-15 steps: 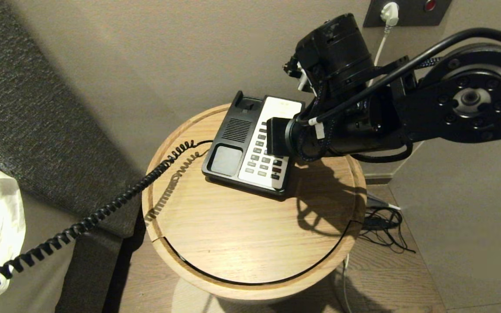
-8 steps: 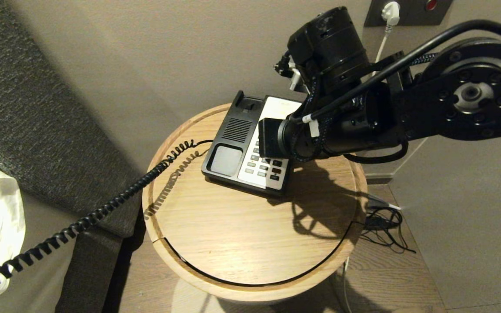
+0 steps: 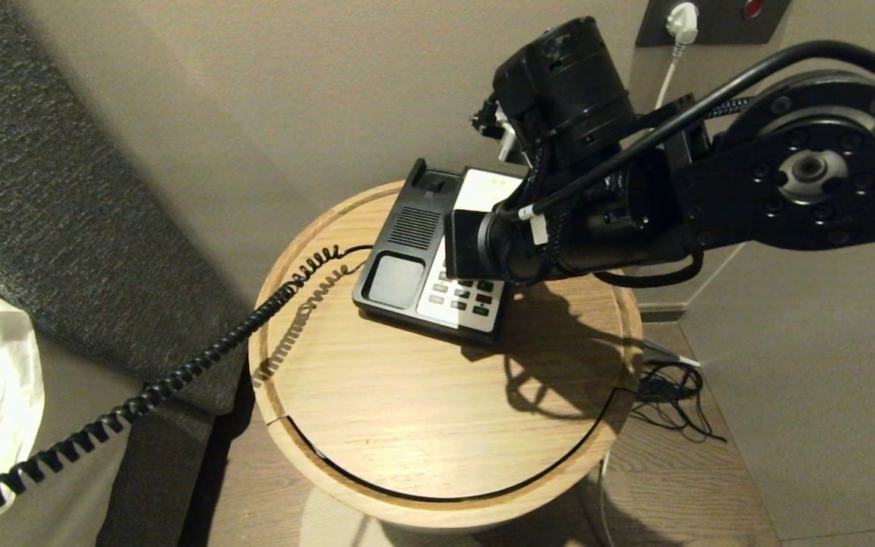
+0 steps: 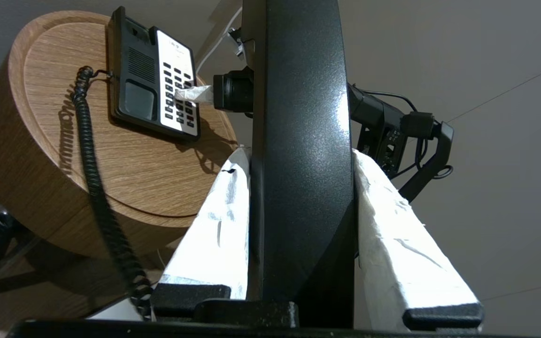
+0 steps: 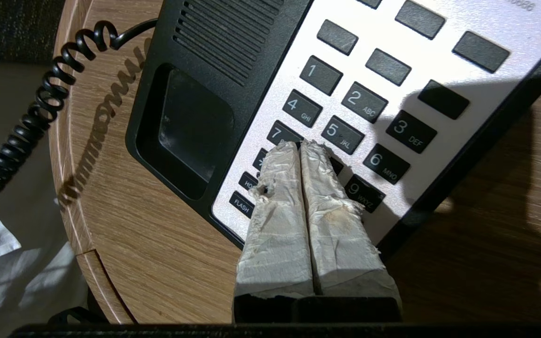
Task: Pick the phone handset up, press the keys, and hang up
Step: Dial the number
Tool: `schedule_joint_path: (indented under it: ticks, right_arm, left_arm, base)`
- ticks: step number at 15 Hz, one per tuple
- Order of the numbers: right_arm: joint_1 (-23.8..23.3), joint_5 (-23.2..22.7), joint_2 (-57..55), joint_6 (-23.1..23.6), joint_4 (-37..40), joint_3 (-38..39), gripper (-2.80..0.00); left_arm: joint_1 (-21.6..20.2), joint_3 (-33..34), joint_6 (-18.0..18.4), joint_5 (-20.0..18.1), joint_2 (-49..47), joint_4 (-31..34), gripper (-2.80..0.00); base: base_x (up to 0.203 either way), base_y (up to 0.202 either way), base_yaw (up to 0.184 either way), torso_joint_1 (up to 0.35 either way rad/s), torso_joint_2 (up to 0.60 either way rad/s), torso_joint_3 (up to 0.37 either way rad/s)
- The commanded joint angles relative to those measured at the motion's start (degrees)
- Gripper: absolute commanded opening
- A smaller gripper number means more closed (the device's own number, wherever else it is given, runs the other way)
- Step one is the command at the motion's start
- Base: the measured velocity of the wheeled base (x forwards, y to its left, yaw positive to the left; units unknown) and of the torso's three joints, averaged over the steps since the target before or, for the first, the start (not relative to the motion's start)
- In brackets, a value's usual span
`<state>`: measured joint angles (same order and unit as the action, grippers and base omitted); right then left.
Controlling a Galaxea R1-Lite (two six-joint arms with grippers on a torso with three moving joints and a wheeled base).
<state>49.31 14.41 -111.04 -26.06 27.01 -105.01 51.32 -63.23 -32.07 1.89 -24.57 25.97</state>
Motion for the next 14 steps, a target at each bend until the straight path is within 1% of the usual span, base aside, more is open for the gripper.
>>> schedule_joint_path:
  ticks: [1,14]
  right_arm:
    - [0.0,0.1,0.2,-0.1,0.1,0.1,-2.80]
    - [-0.4,0.1,0.1,-0.1,0.7,1.4,-2.80]
  left_arm:
    - [0.1,0.1,-0.2,0.0,0.2,0.1,-2.80]
    - [0.1,1.3,-0.3,0.0,0.9,0.1,-2.80]
  base:
    - [0.000,0.000,0.000,0.000,0.00,0.000]
    - [0.000,0.000,0.000,0.000,0.00,0.000]
